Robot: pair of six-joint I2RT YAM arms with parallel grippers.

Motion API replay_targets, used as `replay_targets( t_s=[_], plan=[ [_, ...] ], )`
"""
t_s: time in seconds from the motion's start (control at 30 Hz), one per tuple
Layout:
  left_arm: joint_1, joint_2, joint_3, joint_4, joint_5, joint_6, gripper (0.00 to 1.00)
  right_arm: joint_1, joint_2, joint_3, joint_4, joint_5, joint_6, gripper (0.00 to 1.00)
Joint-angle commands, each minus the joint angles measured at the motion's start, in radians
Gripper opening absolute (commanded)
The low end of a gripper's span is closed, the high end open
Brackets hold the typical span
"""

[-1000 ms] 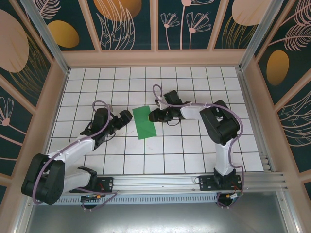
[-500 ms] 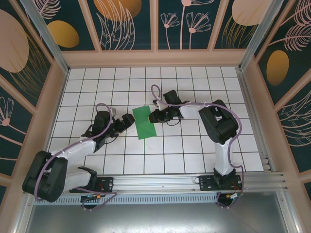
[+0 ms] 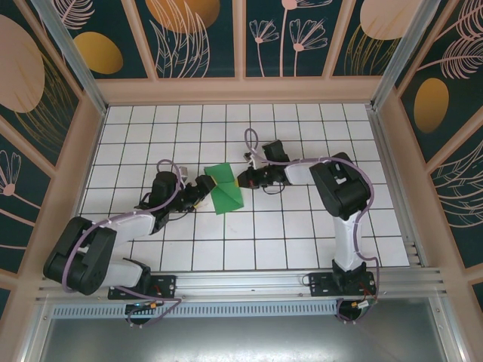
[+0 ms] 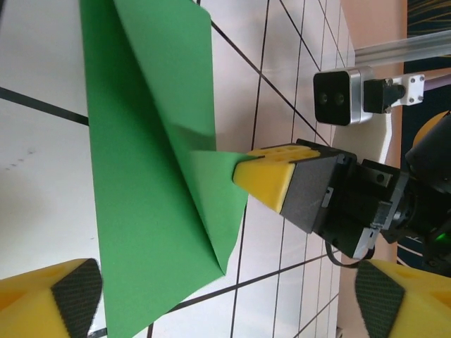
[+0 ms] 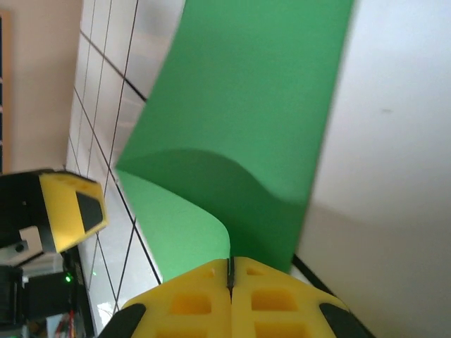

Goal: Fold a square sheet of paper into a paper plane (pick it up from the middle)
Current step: Turn over the paper at the center of the table.

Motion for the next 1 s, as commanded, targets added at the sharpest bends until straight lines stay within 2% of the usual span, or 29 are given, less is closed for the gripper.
replay_targets(
  t_s=[0.0,0.2,0.33,0.5,0.67,0.73,0.87,0.97],
  plan=[
    [-0.022,0.068,0.039,0.105,0.03,-0.04,0.88,-0.024,-0.048,-0.044,0.121,-0.049,0.078,0.03],
    [-0.062,0.202,0.122,0.187,0.06,-0.04,0.73,-0.038,-0.063,-0.059,0.102,-0.048,0.08,0.03],
    [-0.068,0.235,0.151,0.215,0.069,-0.03,0.75,-0.041,-0.064,-0.053,0.081,-0.053,0.077,0.03],
    [-0.076,0.28,0.201,0.121,0.04,0.023,0.78,-0.041,-0.065,-0.043,0.061,-0.058,0.071,0.04],
    [-0.085,0.337,0.228,0.135,0.061,0.049,0.78,-0.042,-0.067,-0.039,0.04,-0.049,0.069,0.05],
    [-0.087,0.337,0.235,0.135,0.061,0.071,0.76,-0.042,-0.068,-0.032,0.023,-0.047,0.067,0.13],
    [-0.087,0.375,0.246,0.119,0.07,0.133,0.7,-0.052,-0.11,-0.025,-0.017,-0.002,0.067,0.34],
    [-0.087,0.382,0.255,0.09,0.065,0.177,0.62,-0.075,-0.165,-0.033,-0.026,0.042,0.078,0.46]
  ],
)
